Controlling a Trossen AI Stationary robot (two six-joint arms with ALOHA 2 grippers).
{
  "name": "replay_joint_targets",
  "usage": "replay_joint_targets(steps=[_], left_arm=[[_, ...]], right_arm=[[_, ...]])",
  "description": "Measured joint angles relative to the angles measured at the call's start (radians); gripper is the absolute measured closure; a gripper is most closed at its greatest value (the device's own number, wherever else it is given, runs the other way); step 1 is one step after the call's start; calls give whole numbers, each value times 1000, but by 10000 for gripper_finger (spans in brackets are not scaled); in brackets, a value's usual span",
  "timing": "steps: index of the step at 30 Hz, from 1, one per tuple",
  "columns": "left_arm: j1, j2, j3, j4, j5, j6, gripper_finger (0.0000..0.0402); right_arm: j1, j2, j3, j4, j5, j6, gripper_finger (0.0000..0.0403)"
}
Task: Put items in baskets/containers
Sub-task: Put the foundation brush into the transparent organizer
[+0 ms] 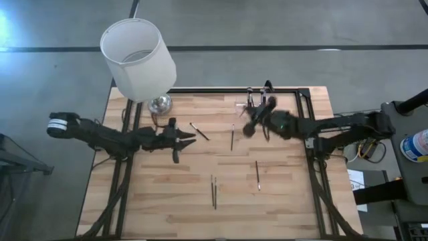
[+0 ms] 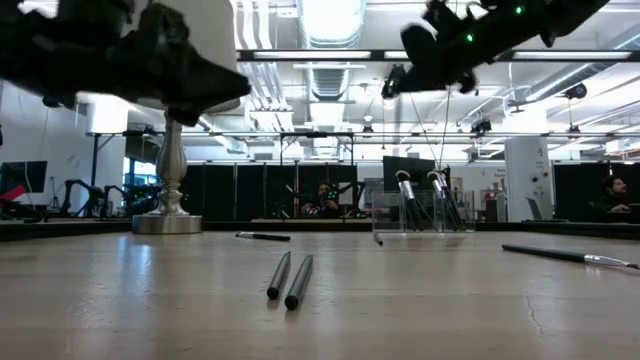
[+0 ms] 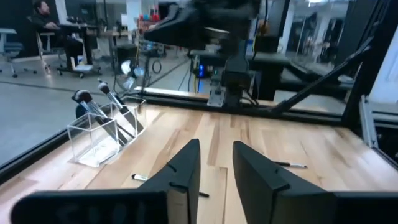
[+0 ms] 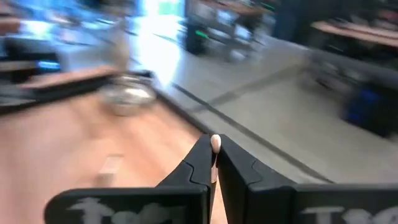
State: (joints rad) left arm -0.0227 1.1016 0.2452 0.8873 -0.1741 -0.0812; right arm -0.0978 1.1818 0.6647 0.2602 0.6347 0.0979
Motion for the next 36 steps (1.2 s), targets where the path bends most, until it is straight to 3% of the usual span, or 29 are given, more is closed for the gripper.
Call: replay_joint_targets(steps=[6,14,27,36], left_arm=[[0,-37,-115,142,0,-20,342],[0,-38,-95,102,5,-21,356],[1,-36,-86,74,8,-22,356],[1,-36,-86,74,8,-23,356]], right_arm=[[-276,-136,-1,-250,-11,81,394],[-522,-101,-21,-247,-165,87,394],[-538,40,-82,-223,-195,212,392],[-537,43,-43,-283,-201,240,330]])
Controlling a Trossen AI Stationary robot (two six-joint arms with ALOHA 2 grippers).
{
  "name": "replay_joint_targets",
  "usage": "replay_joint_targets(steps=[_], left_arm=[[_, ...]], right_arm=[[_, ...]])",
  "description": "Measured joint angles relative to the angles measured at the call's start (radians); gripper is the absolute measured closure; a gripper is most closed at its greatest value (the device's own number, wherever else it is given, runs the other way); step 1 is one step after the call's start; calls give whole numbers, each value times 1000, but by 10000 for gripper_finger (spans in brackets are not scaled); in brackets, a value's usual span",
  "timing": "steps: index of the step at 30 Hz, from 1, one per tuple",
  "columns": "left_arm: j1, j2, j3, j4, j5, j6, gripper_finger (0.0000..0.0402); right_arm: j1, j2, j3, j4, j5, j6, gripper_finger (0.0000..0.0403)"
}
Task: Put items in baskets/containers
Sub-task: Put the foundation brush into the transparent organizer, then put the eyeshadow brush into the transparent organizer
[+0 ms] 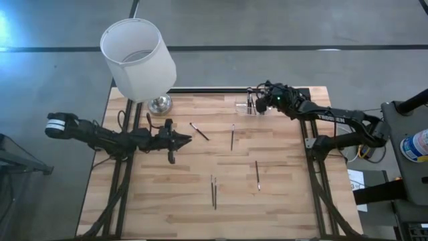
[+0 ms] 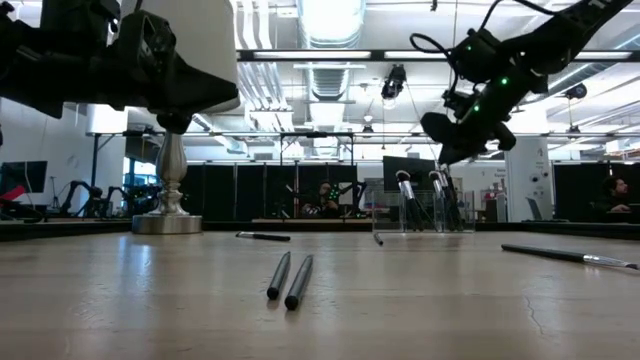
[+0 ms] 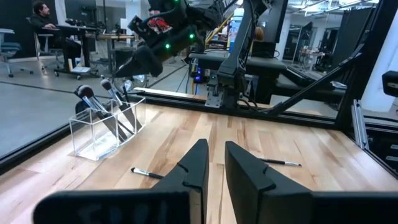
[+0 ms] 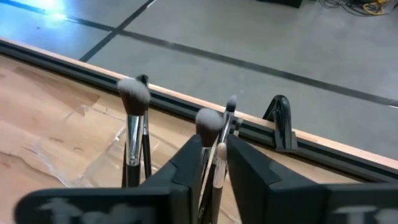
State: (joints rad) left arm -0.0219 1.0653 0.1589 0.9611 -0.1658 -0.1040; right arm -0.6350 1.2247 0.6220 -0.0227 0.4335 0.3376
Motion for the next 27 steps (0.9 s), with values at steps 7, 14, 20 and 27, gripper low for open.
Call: replay_joint_targets(steps=[7,14,20,27], left_arm=[[-1,0,0,-6,0,0,356],[-1,0,0,-29,0,0,356],[-1,1,0,-54,0,0,356],[0,1,0,-109,0,8,356]], right_arm=[[1,-25,97,-196,1,22,268],[104,-50,125,-258,-20,-4,321],[329,-40,101,-228,-25,63,388],[479,52,107,-204,-71,247,390]])
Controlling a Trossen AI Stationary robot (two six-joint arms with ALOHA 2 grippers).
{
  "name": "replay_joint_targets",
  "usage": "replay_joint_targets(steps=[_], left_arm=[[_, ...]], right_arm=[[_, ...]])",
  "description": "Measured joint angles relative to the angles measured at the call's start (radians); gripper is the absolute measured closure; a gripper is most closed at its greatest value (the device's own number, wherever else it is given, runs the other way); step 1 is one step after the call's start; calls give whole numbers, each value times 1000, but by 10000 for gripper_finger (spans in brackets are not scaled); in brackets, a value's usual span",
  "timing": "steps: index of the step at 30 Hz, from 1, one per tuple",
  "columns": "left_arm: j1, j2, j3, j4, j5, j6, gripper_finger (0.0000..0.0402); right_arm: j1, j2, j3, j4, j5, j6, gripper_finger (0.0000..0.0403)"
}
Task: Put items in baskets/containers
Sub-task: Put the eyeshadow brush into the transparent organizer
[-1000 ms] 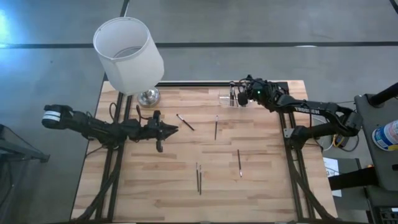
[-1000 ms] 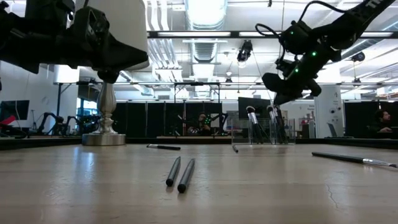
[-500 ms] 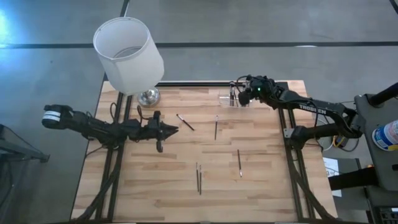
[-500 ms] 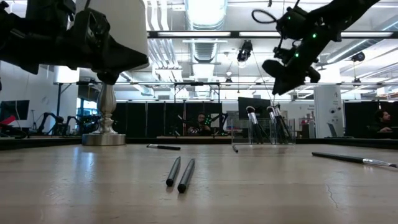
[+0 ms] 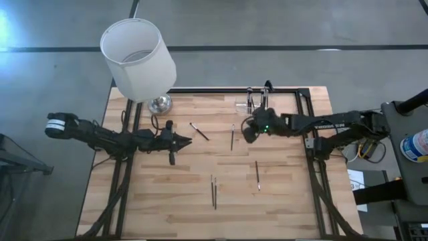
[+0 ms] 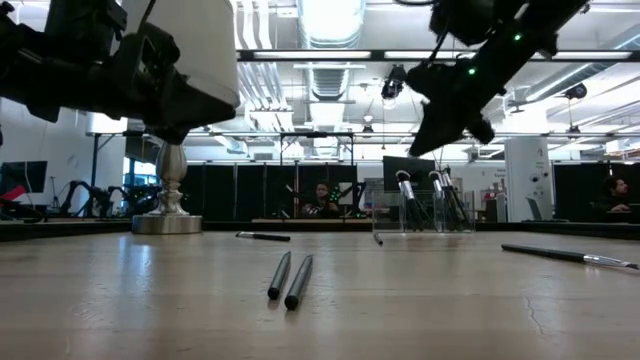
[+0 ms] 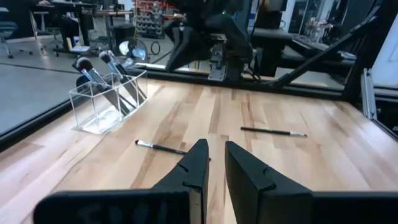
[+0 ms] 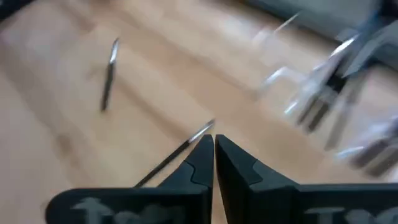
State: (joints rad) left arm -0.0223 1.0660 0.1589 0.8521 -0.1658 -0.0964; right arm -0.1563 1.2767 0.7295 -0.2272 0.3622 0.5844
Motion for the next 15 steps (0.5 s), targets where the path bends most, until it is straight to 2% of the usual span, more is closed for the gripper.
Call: replay_joint_targets(steps=[4,11,15], left_arm=[[0,0,0,-3,0,1,356],[1,0,0,-11,0,9,356],[1,0,0,-18,0,20,356]], right_arm=[[-31,119,38,20,-124,92,390],[-75,374,162,34,-111,187,390],[-78,502,270,-35,-143,213,388]])
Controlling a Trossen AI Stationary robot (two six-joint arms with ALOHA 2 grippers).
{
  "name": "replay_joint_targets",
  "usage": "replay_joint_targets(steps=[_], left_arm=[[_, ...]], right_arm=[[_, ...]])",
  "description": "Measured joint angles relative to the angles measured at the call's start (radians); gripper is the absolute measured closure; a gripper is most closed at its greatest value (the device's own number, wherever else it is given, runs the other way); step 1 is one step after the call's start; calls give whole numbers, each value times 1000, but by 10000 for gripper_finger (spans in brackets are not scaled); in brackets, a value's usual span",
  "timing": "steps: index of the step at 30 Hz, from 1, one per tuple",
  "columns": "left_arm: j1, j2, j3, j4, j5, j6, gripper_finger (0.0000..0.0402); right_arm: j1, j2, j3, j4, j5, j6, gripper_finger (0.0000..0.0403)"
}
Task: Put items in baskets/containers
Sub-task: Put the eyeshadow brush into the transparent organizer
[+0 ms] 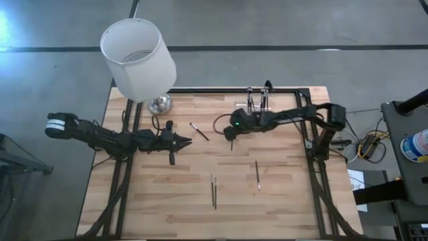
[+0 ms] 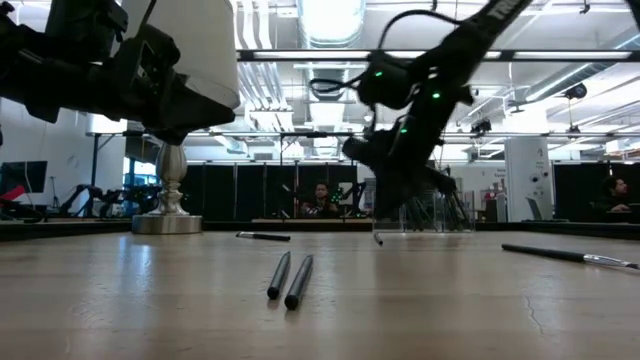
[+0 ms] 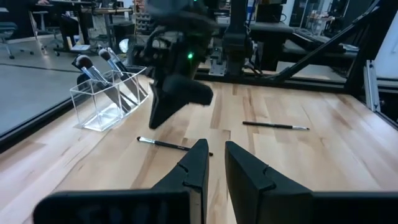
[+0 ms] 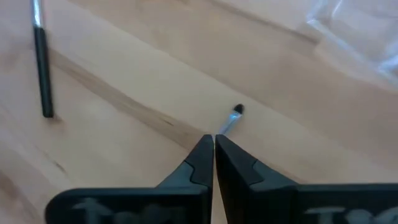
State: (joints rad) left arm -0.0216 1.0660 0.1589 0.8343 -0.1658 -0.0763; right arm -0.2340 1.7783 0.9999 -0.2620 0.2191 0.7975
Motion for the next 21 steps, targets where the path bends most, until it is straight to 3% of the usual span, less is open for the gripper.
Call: replay_joint_targets(steps=[8,13,21], left_arm=[[0,0,0,-6,0,28,356],[0,0,0,-7,0,27,356],[0,0,0,-15,0,25,356]], right_arm=[[-1,109,220,-277,63,22,324],[-13,116,203,-236,20,63,297],[-43,140,122,-91,-19,90,312]])
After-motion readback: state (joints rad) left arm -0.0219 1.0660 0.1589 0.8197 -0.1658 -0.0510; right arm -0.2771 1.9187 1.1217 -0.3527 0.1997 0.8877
